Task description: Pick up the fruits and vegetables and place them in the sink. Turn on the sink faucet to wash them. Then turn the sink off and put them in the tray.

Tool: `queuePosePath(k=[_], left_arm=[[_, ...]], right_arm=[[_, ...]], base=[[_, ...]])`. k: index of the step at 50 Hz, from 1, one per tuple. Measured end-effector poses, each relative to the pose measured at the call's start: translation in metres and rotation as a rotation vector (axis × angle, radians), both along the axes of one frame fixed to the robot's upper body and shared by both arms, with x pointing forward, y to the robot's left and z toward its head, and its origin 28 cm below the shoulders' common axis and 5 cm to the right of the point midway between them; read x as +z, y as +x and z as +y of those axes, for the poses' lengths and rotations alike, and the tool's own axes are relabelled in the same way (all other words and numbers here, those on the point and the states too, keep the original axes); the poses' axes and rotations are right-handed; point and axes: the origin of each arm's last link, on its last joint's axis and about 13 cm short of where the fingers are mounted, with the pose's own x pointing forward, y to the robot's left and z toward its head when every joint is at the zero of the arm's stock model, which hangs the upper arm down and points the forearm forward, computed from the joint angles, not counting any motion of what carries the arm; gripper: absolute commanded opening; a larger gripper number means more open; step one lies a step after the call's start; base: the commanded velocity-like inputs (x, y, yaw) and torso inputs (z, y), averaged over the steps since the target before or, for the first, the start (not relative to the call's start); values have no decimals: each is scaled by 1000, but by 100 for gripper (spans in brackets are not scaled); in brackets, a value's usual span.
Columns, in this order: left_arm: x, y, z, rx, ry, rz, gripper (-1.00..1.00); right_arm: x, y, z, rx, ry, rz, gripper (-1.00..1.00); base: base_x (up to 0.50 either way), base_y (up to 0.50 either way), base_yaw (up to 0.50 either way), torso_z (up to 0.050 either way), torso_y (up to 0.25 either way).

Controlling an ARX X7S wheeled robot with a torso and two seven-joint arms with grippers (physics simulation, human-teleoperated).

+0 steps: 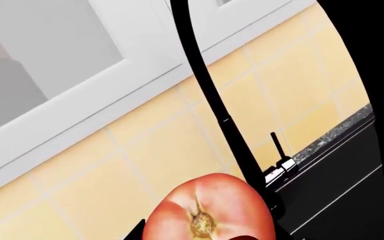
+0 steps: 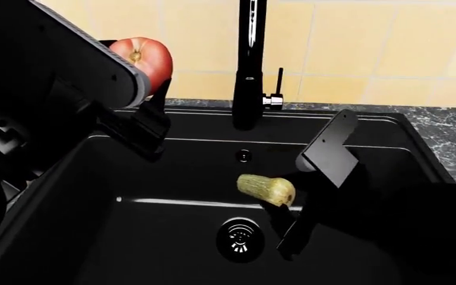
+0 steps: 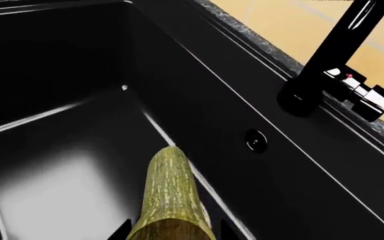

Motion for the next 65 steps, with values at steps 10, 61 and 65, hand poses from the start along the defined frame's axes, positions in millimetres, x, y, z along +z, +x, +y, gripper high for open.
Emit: queuePosePath(k=[10, 61, 65], left_arm=[[-1, 0, 0, -2, 5, 2, -100], [-18, 9, -2, -12, 8, 34, -100], [-19, 9, -2, -12, 8, 35, -100]], right_arm=[[-11, 3, 1, 32, -9, 80, -100], [-67, 21, 22, 130, -144, 280, -100], [-71, 23, 23, 129, -160, 287, -100]], base=[[0, 0, 0, 1, 1], [0, 0, 0, 0, 1], [0, 0, 0, 2, 0]])
